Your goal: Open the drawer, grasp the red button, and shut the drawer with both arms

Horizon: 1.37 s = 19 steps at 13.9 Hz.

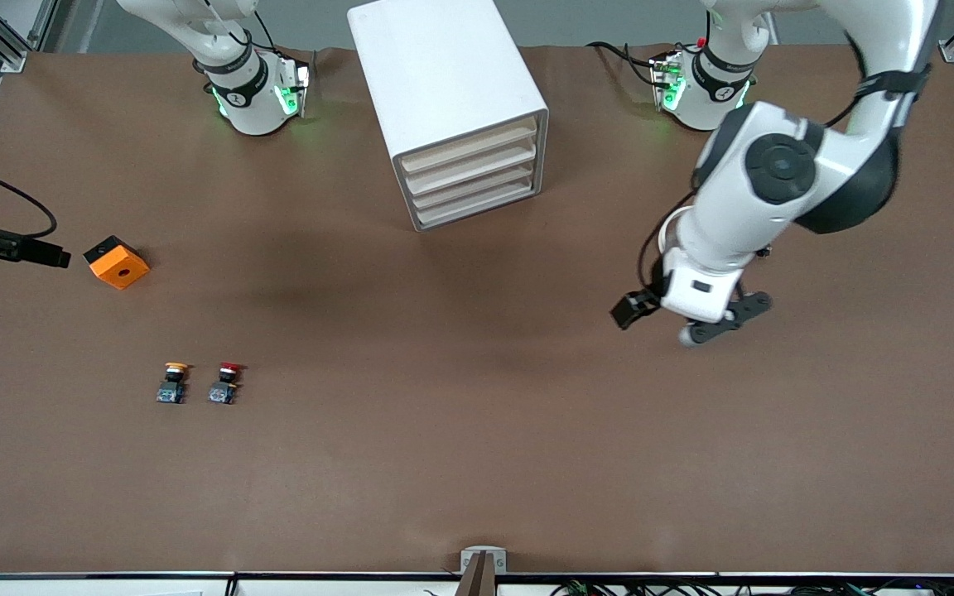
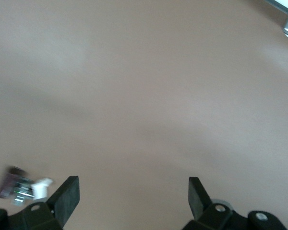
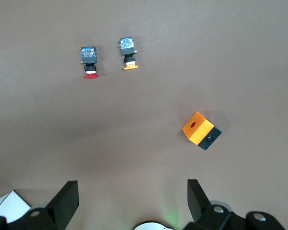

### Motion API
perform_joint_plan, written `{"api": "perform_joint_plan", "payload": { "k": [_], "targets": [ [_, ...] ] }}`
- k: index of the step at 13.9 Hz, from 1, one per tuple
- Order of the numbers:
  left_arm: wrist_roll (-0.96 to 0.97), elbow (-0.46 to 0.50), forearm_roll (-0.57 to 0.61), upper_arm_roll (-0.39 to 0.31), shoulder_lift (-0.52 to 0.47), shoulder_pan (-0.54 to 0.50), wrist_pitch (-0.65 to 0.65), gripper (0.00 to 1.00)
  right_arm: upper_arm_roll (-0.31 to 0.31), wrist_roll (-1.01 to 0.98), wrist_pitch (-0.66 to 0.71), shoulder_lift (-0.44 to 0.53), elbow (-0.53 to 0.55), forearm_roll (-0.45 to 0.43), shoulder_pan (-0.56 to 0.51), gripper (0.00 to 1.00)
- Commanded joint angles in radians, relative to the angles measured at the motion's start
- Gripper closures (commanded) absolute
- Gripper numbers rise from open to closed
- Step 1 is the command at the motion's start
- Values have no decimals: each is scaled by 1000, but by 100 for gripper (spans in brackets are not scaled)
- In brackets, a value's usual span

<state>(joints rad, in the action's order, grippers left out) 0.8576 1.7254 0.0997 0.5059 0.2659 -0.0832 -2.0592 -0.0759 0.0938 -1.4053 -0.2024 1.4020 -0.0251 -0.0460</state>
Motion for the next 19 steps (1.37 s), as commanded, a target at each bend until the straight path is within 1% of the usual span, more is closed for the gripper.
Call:
{"api": "perform_joint_plan", "payload": {
  "k": [1,3,5,7,9,10,11,12,13,15,17,18,19],
  "targets": [
    [-139,14,14,16,-75,-88,88,0,-1,6,3,47,9,1,-29,0],
    [-251,14,-1,19,-112,-156,138,0,1,17,14,64,8,1,-29,0],
    [-331,14,-32,17,-141,-194,166,0,-2,17,34,67,8,-1,-31,0],
    [-412,14,-35,17,-172,-240,201,0,-4,18,64,110,9,1,-43,0],
    [-532,13,-96,8,-213,-286,238,0,-1,18,100,138,9,10,-61,0],
    [-599,13,-118,-9,-230,-300,258,0,-1,18,109,156,14,34,-60,0],
    [-650,13,-126,-70,-253,-278,284,0,1,18,127,159,17,34,-54,0],
    [-692,14,-136,-155,-272,-210,306,0,1,20,146,173,15,37,-54,0],
    [-738,16,-149,-273,-292,-128,323,0,-1,20,147,181,18,45,-54,0],
    [-808,17,-161,-462,-315,23,356,0,-1,18,147,184,25,45,-54,0],
    [-854,45,-161,-591,-342,123,361,0,-1,18,141,189,26,45,-46,0],
    [-874,57,-161,-636,-358,152,361,0,1,17,140,190,26,45,-46,0],
    [-891,77,-161,-658,-370,161,361,0,1,17,138,192,28,45,-46,0]
  ]
}}
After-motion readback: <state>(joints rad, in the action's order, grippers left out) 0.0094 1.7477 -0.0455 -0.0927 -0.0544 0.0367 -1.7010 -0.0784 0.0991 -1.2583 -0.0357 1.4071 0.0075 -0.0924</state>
